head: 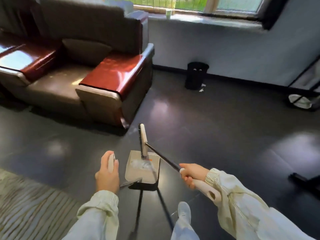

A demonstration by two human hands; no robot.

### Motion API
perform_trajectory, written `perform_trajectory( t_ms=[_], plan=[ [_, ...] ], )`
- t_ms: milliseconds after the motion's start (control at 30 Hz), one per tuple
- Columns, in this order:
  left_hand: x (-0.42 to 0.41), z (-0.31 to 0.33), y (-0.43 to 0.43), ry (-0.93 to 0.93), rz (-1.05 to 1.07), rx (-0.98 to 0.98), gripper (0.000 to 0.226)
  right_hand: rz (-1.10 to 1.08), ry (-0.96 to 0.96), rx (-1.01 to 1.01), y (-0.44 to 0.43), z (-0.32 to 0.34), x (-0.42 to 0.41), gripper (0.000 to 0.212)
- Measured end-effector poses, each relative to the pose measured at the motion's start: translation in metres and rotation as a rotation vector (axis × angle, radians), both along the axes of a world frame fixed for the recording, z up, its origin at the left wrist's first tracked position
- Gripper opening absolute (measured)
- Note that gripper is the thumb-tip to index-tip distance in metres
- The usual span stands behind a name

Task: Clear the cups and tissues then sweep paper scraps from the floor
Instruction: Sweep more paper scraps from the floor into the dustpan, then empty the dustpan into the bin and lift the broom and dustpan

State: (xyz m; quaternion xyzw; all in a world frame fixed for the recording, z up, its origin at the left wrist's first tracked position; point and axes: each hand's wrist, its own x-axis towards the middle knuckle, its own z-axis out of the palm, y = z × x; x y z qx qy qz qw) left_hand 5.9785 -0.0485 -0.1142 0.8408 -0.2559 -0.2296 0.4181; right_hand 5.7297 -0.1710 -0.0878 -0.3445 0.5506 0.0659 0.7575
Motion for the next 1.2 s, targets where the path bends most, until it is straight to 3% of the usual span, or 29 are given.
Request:
perform_trajectory(
  t_ms=[300,533,733,967,1200],
  plan=[
    [-0.104,0.013,-0.145,-0.023,-0.128,-0.104,0.021,-0.203,0.088,-0.19,-0.096,0.019,-0.13,0.021],
    [-0.148,0.046,-0.266,0.004,-0.157,-0.236,0.025,-0.512,-0.02,-0.256,-0.206,0.05,-0.184,0.021],
    [-0.141,0.066,-0.39,-0.057,-0.239,-0.319,0.027,-0.621,-0.088,-0.33,-0.308,0.069,-0.184,0.019],
    [-0.094,0.084,-0.557,-0.115,-0.36,-0.409,0.032,-0.66,-0.125,-0.477,-0.42,0.044,-0.145,0.011],
    [-0.042,0.125,-0.721,-0.201,-0.512,-0.462,0.031,-0.797,-0.167,-0.503,-0.525,0.04,-0.097,0.042]
  ],
)
